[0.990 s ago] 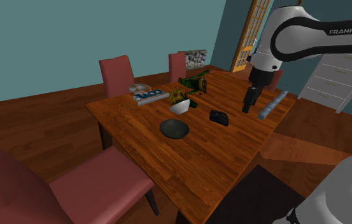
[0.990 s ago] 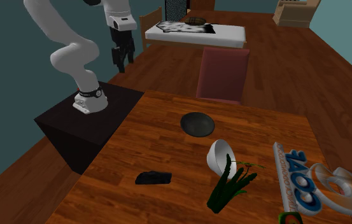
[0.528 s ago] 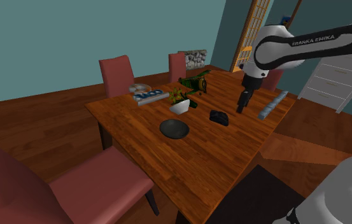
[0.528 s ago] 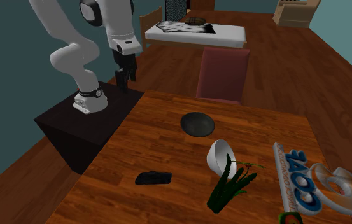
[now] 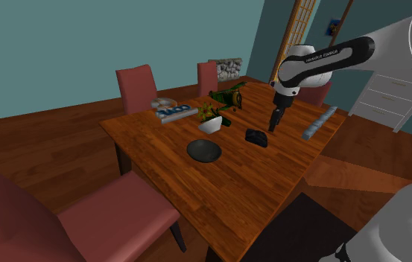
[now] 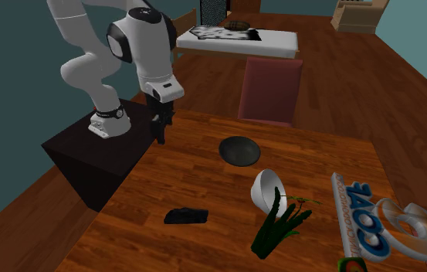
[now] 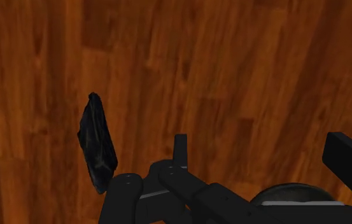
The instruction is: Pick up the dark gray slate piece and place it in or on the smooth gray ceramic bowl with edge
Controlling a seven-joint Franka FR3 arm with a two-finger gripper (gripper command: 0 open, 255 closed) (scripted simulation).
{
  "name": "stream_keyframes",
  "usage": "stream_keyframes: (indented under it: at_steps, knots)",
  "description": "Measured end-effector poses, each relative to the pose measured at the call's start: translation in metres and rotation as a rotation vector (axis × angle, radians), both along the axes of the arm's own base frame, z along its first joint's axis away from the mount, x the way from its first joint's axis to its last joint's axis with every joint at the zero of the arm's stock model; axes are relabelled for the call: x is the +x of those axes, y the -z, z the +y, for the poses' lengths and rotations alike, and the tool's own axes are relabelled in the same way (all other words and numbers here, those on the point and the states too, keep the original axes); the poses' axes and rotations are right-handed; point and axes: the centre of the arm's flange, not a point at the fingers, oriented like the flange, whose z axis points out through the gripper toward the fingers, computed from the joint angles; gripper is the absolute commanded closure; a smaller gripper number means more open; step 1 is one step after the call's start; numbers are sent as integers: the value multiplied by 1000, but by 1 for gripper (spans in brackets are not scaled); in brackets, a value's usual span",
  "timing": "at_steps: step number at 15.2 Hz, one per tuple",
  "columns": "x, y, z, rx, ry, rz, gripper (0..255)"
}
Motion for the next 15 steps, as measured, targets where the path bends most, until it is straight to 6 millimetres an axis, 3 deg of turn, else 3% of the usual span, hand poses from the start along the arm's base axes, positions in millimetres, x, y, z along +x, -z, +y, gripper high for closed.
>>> stream_keyframes:
  at_steps: [11,15]
  knots:
    - [81,76,-94,21,-78,3,0]
    - [117,105,-118,29,-107,5,0]
